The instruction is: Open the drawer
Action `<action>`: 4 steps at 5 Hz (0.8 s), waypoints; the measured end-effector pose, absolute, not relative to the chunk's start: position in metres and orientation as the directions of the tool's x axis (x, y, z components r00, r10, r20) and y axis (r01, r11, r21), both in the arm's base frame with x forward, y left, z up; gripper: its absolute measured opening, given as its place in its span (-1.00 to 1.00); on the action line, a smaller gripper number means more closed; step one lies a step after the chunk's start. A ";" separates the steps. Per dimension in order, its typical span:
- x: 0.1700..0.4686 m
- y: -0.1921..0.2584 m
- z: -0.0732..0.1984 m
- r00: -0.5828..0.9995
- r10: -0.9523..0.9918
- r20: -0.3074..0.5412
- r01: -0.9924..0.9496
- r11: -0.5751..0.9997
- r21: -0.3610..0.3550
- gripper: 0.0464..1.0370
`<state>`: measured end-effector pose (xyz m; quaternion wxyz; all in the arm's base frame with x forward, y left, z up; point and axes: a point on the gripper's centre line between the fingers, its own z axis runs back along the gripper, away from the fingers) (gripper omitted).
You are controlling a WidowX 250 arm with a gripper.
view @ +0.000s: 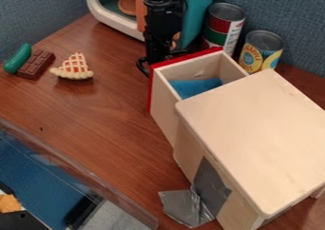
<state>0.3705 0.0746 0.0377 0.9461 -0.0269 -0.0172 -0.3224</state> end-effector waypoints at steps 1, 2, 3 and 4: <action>0.373 0.079 0.038 0.790 -0.612 0.042 0.613 0.789 -0.037 -0.70; 0.372 0.090 0.040 0.734 -0.679 0.008 0.679 0.733 -0.040 -0.20; 0.375 0.093 0.037 0.672 -0.740 -0.027 0.733 0.671 -0.115 0.43; 0.370 0.092 0.047 0.603 -0.797 -0.038 0.782 0.600 -0.169 0.91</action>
